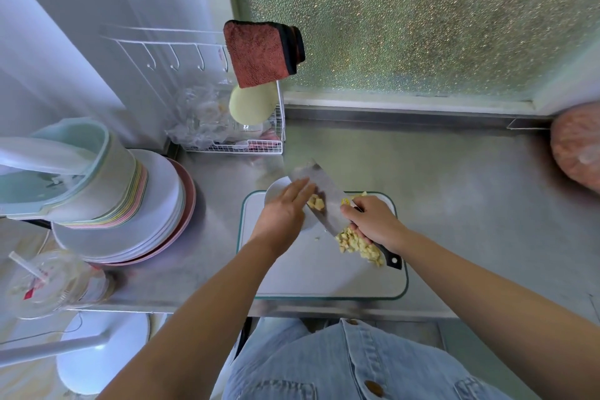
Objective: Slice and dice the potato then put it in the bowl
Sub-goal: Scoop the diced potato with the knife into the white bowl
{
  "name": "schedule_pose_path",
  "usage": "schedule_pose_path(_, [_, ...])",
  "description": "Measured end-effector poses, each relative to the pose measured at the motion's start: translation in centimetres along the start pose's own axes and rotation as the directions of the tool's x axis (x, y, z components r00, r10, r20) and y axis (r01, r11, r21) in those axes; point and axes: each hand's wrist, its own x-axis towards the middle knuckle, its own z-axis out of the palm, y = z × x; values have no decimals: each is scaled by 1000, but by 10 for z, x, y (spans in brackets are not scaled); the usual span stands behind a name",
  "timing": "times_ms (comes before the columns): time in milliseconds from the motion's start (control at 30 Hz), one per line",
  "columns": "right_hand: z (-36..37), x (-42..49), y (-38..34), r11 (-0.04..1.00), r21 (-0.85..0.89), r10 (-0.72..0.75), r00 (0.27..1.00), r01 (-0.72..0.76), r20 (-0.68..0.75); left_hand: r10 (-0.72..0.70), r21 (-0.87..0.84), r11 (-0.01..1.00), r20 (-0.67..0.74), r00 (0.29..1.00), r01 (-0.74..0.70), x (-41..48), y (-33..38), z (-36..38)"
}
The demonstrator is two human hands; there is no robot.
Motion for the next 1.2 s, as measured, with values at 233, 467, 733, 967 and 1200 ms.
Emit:
schedule_pose_path(233, [0, 0, -5, 999, 38, -16, 1000, 16, -18, 78, 129, 987, 127, 989, -94, -11, -11, 13])
schedule_pose_path(467, [3, -1, -3, 998, 55, -26, 999, 29, -39, -5, 158, 987, 81, 997, -8, -9, -6, 8])
schedule_pose_path(733, [-9, -4, 9, 982, 187, 5, 995, 14, -102, -168, 199, 967, 35, 985, 157, -12, -23, 11])
schedule_pose_path(967, [-8, -11, 24, 982, 182, 58, 995, -42, -84, -710, -359, 690, -164, 685, 629, -5, -1, 14])
schedule_pose_path(1200, [-4, -17, 30, 978, 204, 53, 998, -46, -29, -806, -368, 580, -136, 576, 726, -17, -7, 18])
